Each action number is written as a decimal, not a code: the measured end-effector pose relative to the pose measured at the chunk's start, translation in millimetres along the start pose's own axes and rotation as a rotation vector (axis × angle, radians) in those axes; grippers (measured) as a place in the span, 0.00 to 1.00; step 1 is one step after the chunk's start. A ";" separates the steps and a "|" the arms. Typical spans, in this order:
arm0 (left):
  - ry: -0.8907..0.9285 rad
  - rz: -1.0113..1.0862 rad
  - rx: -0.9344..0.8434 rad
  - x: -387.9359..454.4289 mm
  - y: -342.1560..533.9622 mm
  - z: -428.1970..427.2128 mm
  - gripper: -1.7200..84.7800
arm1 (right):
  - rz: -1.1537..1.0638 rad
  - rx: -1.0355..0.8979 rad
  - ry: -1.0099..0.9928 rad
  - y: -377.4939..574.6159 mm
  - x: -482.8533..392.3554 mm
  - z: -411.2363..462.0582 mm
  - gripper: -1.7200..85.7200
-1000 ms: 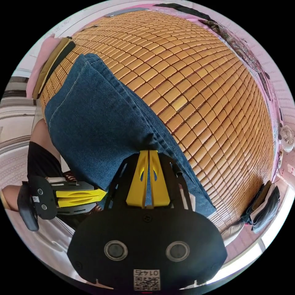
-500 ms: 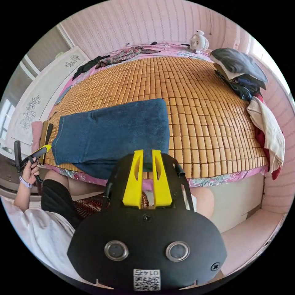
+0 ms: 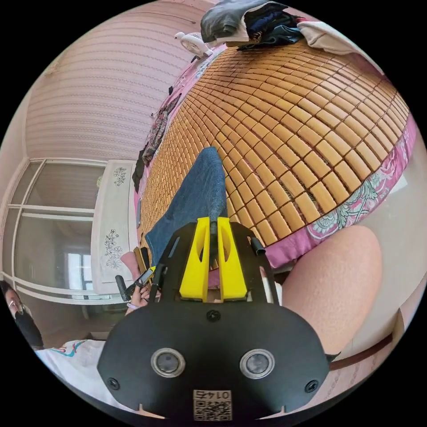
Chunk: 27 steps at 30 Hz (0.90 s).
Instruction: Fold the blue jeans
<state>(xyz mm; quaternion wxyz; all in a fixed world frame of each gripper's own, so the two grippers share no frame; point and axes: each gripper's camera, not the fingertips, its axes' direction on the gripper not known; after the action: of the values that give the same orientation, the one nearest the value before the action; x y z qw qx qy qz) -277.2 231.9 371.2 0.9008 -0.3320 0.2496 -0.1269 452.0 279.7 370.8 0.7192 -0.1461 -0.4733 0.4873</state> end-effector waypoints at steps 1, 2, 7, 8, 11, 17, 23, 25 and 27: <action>0.023 0.004 -0.016 -0.8 0.0 0.6 0.10 | -0.048 0.034 -0.018 -1.5 -16.1 -15.2 0.04; 0.060 0.017 -0.049 -0.3 1.0 2.6 0.09 | -0.131 0.066 -0.024 -2.9 -40.1 -29.6 0.04; 0.146 0.032 -0.064 18.5 19.9 16.5 0.08 | -0.585 0.048 -0.130 22.4 -181.7 -43.2 0.04; 0.196 0.001 -0.060 19.7 25.9 22.4 0.08 | -0.715 -0.006 -0.158 42.4 -221.4 -30.1 0.04; 0.344 -0.062 -0.061 17.1 37.4 34.8 0.08 | -0.993 -0.268 -0.197 117.0 -298.3 36.4 0.05; 0.377 -0.162 0.010 -24.1 60.3 2.7 0.03 | -1.217 -0.695 0.227 251.8 -292.0 189.3 0.11; 0.430 -0.105 0.132 -52.6 62.8 -25.9 0.08 | -1.039 -0.480 0.228 224.8 -263.5 167.6 0.13; 0.411 -0.070 0.156 -47.6 54.1 -25.3 0.13 | -0.900 -0.367 0.243 196.7 -245.4 156.3 0.15; 0.400 -0.015 0.145 -35.0 39.0 -17.8 0.17 | -0.772 -0.271 0.260 170.8 -222.0 147.4 0.17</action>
<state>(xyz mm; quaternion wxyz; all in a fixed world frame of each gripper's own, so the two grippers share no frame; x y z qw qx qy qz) -313.7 265.2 346.6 0.8538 -0.2363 0.4113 -0.2147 217.5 138.8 211.7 0.8767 -0.1116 -0.4585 0.0936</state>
